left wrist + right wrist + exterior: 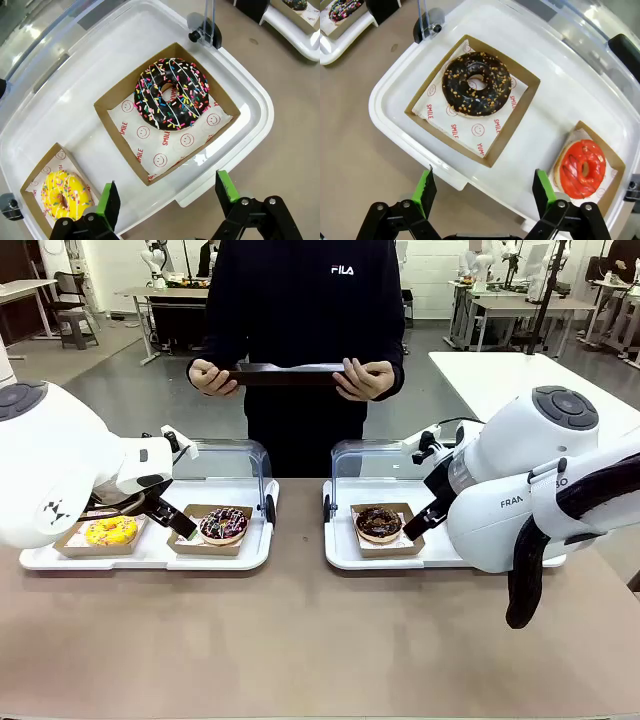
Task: Provide the desired donut to the person.
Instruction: Pick up and lift the Paper togo box containing the Donut pointed at by the person.
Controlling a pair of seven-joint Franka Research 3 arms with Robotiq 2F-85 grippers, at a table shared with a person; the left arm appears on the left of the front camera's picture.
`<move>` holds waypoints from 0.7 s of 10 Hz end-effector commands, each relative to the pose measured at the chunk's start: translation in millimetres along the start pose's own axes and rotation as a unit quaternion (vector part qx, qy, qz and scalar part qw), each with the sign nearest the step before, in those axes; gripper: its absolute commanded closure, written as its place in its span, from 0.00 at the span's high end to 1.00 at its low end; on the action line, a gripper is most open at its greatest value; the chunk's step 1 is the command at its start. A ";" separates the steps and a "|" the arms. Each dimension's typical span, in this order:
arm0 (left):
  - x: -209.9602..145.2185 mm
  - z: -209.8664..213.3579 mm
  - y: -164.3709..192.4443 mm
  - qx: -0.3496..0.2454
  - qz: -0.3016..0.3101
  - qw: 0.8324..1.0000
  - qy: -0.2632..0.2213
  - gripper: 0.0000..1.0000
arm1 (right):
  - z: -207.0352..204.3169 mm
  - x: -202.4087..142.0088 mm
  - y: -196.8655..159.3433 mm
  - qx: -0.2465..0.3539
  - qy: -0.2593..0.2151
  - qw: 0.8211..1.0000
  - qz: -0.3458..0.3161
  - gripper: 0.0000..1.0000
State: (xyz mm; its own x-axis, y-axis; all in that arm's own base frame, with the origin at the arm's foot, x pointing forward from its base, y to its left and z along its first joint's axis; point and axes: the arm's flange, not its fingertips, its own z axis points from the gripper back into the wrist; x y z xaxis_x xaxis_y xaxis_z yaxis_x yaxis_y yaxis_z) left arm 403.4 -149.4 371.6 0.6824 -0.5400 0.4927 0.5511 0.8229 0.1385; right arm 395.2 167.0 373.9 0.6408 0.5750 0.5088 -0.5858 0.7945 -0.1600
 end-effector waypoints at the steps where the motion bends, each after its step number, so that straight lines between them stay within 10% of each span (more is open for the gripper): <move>1: 0.0 0.0 0.0 0.000 0.000 1.000 0.000 1.00 | 0.0 0.0 0.0 0.000 0.000 1.000 0.000 1.00; 7: 0.0 0.0 0.0 0.000 0.000 1.000 0.000 1.00 | 0.0 0.0 0.0 0.000 0.000 1.000 0.000 1.00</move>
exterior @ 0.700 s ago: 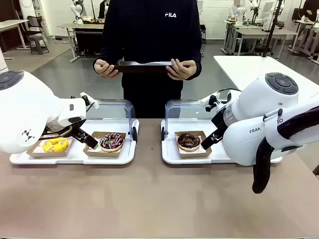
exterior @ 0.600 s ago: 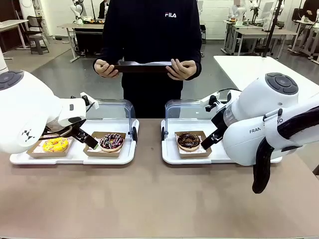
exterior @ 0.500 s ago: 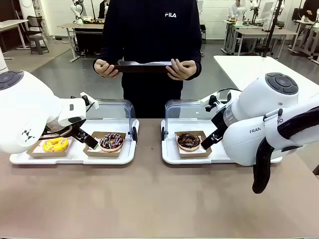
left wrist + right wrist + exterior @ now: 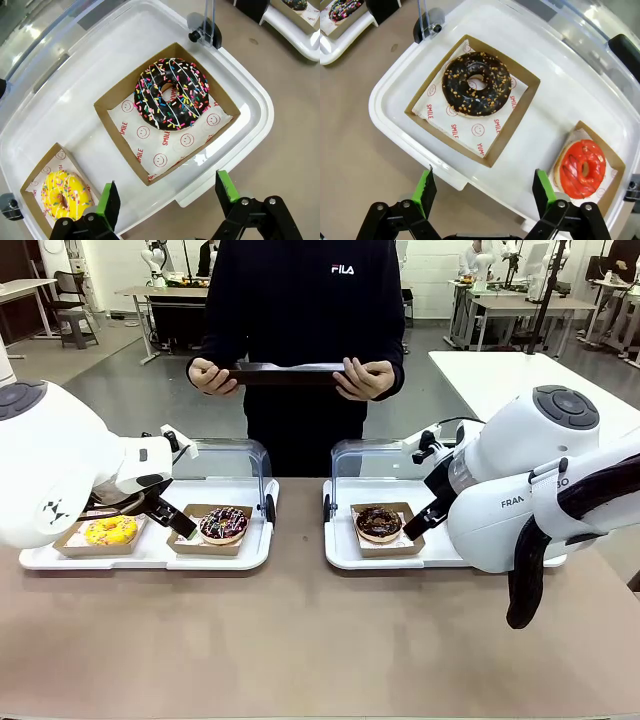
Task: Provide the desired donut to the person.
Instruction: Pick up and lift the Paper togo box containing the Donut pointed at by the person.
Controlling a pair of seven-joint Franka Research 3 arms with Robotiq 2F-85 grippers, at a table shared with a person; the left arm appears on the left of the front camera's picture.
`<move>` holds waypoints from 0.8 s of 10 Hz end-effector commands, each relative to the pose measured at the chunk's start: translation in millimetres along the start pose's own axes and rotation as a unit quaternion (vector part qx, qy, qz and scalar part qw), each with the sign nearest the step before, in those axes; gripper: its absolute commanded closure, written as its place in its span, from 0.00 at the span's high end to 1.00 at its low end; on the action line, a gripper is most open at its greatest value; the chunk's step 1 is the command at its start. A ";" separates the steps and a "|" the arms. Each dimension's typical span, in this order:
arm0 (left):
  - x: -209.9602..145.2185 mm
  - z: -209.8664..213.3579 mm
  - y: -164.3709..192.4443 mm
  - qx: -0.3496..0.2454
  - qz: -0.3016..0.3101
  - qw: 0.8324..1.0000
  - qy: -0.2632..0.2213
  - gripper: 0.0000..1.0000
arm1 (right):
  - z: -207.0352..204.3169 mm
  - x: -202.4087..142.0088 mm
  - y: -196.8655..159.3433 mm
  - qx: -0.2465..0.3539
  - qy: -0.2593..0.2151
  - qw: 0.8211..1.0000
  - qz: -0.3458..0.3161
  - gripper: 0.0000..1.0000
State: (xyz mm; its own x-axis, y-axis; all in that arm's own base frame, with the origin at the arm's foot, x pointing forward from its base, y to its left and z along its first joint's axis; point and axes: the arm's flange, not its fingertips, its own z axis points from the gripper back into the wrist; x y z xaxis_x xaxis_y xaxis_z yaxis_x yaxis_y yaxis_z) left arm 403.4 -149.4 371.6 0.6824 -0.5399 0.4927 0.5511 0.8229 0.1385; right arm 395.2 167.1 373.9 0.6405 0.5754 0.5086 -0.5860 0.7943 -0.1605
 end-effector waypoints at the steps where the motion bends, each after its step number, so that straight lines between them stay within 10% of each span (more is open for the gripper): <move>1: 0.0 0.0 0.0 0.000 0.000 1.000 0.000 1.00 | 0.0 0.0 -0.1 0.000 0.000 1.000 0.000 1.00; 8: 0.0 0.0 0.0 0.000 0.000 1.000 0.000 1.00 | 0.0 0.0 -0.1 0.000 0.000 1.000 0.000 1.00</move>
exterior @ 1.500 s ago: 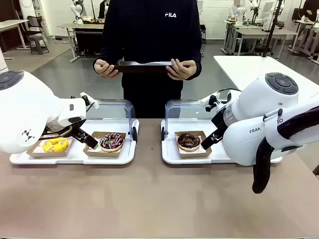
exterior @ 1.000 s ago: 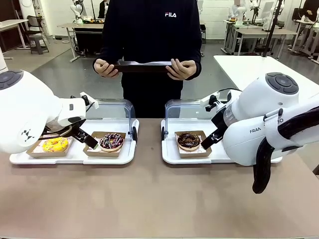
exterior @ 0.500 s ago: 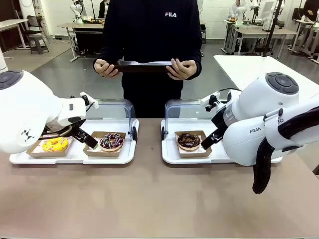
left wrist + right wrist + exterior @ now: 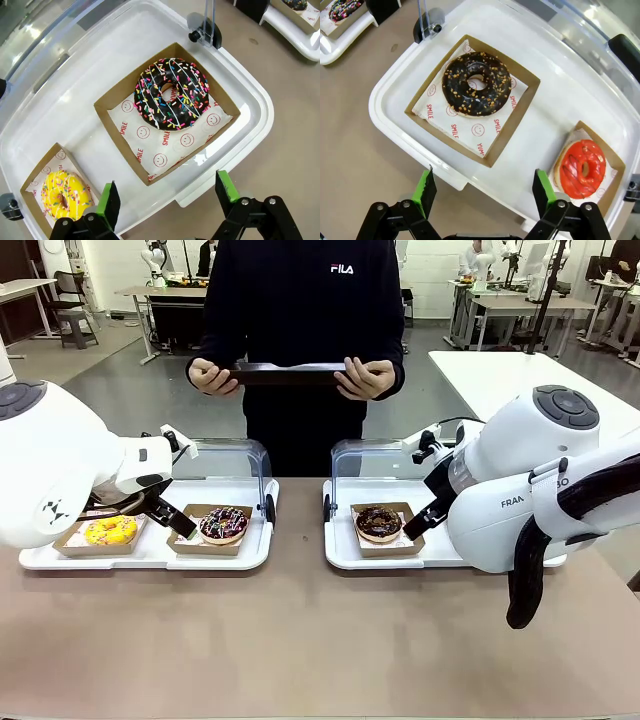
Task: Provide the desired donut to the person.
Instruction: Pick up and lift the Paper togo box containing the Donut pointed at by the person.
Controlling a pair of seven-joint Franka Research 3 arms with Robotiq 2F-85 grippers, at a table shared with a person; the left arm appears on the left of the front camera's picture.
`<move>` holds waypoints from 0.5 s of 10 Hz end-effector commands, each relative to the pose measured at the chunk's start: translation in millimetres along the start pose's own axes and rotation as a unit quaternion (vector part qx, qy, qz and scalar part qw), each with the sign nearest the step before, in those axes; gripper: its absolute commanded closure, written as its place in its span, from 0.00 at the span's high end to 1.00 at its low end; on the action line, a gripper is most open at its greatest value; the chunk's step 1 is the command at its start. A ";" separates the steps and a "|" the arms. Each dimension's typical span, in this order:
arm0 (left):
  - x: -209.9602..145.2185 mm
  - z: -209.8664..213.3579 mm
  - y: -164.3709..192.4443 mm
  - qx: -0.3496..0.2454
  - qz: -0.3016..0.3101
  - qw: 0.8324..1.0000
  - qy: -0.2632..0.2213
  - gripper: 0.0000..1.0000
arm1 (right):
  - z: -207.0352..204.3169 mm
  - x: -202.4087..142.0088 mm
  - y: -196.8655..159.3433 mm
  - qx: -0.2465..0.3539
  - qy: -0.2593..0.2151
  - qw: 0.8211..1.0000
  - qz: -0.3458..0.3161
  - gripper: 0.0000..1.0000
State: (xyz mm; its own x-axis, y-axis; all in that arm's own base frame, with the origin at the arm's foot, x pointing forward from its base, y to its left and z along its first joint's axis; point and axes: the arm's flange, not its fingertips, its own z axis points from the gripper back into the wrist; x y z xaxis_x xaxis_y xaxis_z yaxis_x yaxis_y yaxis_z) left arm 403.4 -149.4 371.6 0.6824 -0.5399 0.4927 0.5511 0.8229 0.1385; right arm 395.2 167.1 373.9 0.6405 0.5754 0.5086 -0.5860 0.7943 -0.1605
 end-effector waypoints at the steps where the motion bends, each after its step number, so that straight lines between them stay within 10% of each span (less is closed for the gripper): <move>1: 0.0 0.0 0.0 0.000 0.000 1.000 0.000 1.00 | 0.0 0.0 -0.1 0.000 0.000 1.000 0.000 1.00; 5: 0.0 0.0 0.0 0.000 0.000 1.000 0.000 1.00 | 0.0 0.0 -0.1 0.000 0.000 1.000 0.000 1.00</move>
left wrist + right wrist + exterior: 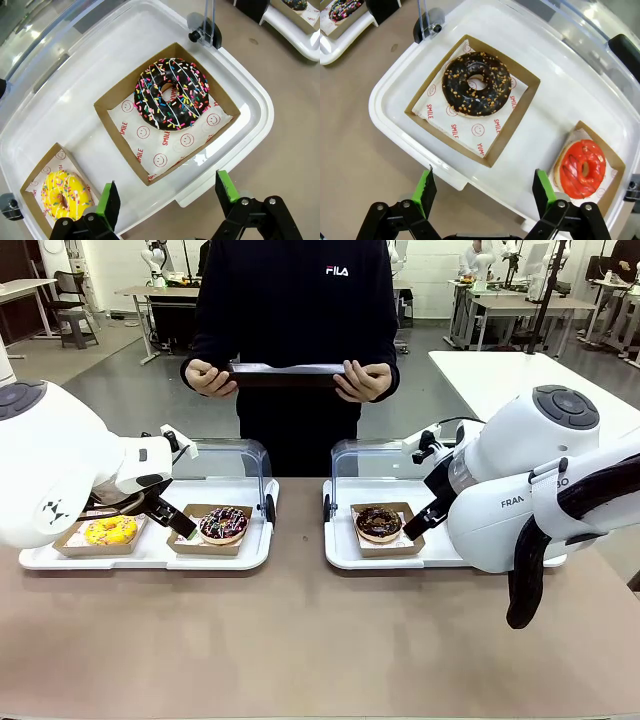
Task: Provide the desired donut to the person.
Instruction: Pick up and lift the Paper togo box containing the Donut pointed at by the person.
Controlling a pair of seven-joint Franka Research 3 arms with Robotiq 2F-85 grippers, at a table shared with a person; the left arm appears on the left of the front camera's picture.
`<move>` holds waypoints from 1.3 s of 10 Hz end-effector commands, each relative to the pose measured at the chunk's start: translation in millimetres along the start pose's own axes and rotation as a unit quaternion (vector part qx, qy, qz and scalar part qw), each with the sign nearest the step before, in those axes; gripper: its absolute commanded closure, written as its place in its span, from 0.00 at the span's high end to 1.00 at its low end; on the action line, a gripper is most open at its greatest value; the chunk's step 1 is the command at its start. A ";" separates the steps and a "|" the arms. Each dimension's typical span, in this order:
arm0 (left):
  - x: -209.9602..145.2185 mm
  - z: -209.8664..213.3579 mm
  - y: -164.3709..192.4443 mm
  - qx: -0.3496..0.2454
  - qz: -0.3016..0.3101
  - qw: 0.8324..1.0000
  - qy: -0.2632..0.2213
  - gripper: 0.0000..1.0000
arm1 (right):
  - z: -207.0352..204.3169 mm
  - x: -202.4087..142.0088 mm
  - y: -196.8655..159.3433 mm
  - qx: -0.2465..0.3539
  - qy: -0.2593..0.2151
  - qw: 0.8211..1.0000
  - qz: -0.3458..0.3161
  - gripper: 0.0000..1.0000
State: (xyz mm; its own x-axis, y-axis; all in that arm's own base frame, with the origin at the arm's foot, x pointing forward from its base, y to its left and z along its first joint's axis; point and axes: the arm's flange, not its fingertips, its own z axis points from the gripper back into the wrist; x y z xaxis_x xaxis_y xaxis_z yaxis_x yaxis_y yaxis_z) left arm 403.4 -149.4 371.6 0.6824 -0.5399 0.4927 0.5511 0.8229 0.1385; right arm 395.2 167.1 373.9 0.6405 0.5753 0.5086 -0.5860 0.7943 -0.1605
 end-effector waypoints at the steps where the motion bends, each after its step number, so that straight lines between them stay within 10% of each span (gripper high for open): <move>1: 0.0 0.0 0.0 0.000 0.000 1.000 0.000 1.00 | 0.0 0.0 -0.1 0.000 0.000 1.000 0.000 1.00; 6: 0.0 0.0 0.0 0.000 0.000 1.000 0.000 1.00 | 0.0 0.0 0.0 0.000 0.000 1.000 0.000 1.00; 10: -42.4 100.0 63.4 -0.093 -0.011 0.993 -0.066 1.00 | 139.4 -57.0 -53.9 0.060 -0.035 0.992 0.108 1.00; 13: -84.2 130.7 102.0 -0.111 -0.021 0.990 -0.089 1.00 | 168.1 -94.3 -100.0 0.096 -0.068 0.976 0.184 1.00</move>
State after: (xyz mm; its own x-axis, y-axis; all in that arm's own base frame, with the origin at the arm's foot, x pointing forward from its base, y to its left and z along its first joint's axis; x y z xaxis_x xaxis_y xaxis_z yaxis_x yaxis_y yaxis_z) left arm 375.6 -14.2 483.5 0.5811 -0.5038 0.6391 0.6735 0.7386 -0.0302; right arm 337.4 22.7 517.5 0.3368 0.7546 0.5632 -0.8363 0.5146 -0.1893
